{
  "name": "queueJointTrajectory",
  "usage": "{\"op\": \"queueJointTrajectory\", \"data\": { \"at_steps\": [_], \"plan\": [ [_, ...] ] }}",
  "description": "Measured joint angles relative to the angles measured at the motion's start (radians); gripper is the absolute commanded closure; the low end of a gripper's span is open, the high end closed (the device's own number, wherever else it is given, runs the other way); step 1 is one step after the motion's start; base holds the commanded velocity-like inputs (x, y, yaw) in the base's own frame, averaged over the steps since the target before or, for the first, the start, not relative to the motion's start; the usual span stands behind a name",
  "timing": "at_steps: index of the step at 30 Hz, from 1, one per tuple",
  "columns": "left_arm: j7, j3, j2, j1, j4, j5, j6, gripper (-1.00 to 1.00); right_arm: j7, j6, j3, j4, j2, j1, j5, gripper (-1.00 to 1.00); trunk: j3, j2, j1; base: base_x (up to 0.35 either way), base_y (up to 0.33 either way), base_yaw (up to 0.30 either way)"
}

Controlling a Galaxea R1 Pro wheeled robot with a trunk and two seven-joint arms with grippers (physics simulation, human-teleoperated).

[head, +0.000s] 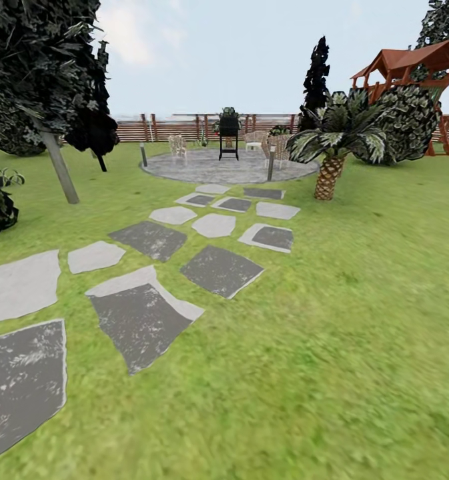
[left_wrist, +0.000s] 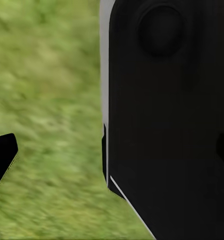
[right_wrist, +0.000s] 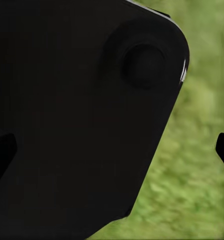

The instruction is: Take the three Easter eggs out of the wicker basket on the lawn in the garden, then place them on the lawn next to a single tree (choose any tree) so that all three eggs are next to the same tree and none are left in the basket.

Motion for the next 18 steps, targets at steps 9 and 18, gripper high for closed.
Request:
{"op": "queueJointTrajectory", "data": {
  "at_steps": [9, 18],
  "plan": [
    [0.000, 0.000, 0.000, 0.000, 0.000, 0.000, 0.000, -1.00, 0.000, -0.001, -0.001, 0.001, -0.001, 0.000, 0.008, -1.00, 0.000, 0.000, 0.000, 0.339, 0.000, 0.000],
    [0.000, -0.001, -0.001, 0.000, 0.000, 0.000, 0.000, -1.00, 0.000, -0.001, -0.001, 0.000, -0.003, 0.000, 0.010, -1.00, 0.000, 0.000, 0.000, 0.339, 0.000, 0.000]
  ]
}}
